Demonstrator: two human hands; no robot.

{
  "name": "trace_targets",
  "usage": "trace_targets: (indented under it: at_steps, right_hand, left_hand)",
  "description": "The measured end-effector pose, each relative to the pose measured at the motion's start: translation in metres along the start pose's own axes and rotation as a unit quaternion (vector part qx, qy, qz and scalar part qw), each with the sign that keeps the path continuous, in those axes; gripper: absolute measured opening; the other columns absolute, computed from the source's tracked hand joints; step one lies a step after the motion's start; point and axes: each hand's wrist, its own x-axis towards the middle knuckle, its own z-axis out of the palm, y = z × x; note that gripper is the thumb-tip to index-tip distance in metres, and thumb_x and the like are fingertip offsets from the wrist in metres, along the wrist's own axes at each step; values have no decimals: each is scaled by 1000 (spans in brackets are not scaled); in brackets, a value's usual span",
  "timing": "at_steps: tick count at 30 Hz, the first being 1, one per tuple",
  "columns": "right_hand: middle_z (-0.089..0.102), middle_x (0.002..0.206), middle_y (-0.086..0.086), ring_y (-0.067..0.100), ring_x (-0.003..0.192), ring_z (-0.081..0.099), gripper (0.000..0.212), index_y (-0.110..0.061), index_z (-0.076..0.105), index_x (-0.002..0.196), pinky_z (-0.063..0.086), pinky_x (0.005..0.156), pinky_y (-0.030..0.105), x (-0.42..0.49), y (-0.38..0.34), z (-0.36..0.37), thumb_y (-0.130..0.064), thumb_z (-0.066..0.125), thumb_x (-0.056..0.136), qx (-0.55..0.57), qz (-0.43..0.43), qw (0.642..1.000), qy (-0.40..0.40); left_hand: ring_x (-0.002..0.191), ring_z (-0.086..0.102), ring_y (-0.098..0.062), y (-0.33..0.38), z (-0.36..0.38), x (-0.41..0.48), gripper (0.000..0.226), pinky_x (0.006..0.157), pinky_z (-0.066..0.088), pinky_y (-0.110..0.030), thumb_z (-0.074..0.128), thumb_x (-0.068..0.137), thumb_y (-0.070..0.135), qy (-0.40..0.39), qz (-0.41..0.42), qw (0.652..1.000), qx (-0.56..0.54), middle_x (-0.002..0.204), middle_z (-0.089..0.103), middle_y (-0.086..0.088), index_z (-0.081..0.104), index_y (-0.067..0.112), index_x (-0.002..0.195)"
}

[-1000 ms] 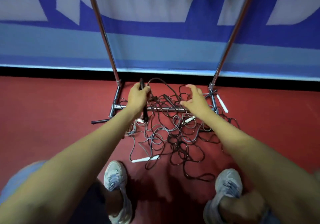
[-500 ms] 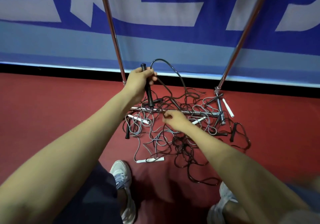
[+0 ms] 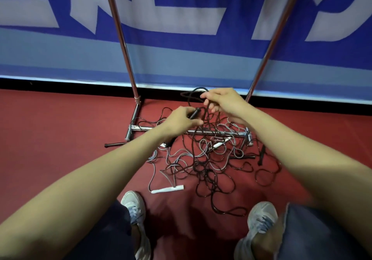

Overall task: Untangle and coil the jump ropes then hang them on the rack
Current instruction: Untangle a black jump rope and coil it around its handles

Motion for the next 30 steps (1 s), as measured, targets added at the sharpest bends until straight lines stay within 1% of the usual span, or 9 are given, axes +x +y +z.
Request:
trace_targets:
  at_steps: [3,8,12,16,18,21,26,28,30]
  right_hand:
    - [62,78,6,4,52,52,18,1,63,107,47,51,14,0,-9,-1,-8,50,99,40,-6,999,22]
    - [54,103,16,18,61,61,18,-5,44,112,56,50,24,0,-9,0,-20,42,103,23,59,996,61]
    - [64,96,11,19,69,64,40,-5,57,105,55,53,26,-14,-6,12,-42,41,101,24,116,991,-59]
    - [63,89,9,11,65,61,6,-9,62,98,50,50,19,-20,13,27,-14,62,93,-144,60,973,-169]
    - [63,83,6,10,59,61,7,-12,60,86,47,47,18,-18,26,26,-8,62,92,-193,71,963,-176]
    - [64,73,7,16,56,60,17,-14,57,80,48,52,22,-9,42,12,-10,54,96,-311,105,936,-131]
    - [66,70,2,3,42,56,17,-15,55,81,49,52,17,1,20,-4,-8,52,97,-281,12,960,1]
    - [67,69,-1,3,44,58,16,-18,53,82,51,57,20,1,2,-8,-10,55,96,-230,-47,971,40]
    - [68,70,-1,7,48,60,15,-17,54,82,52,61,23,2,-11,-13,-12,57,96,-174,-71,981,51]
  left_hand:
    - [58,45,-11,2,2,1,15,51,31,-14,68,88,24,65,36,992,102,64,52,5,58,15,81]
    - [54,48,-6,4,-10,7,7,52,37,-18,71,85,19,147,20,987,-62,63,57,7,65,15,87]
    - [50,42,-11,10,-23,14,11,51,34,-22,71,84,9,163,-7,963,-215,59,55,1,64,13,77]
    - [44,44,-2,27,-33,16,9,48,35,-15,67,86,4,180,6,946,-270,64,57,0,63,9,79]
    - [46,45,-4,31,-43,17,9,49,36,-15,66,86,4,211,14,933,-291,65,55,0,63,10,80]
    - [47,45,-6,21,-59,22,8,50,36,-16,64,89,6,243,11,924,-293,65,53,-1,62,10,82]
    - [63,46,-15,-15,-40,28,24,62,40,-28,64,92,30,140,-129,981,-39,74,53,-3,59,7,98]
    - [56,45,-13,-16,-23,28,29,57,39,-25,65,91,33,109,-167,970,-136,71,53,-3,57,6,97]
    - [45,47,-10,-5,-6,25,28,48,38,-20,55,97,35,101,-193,913,-344,71,58,-8,53,7,96]
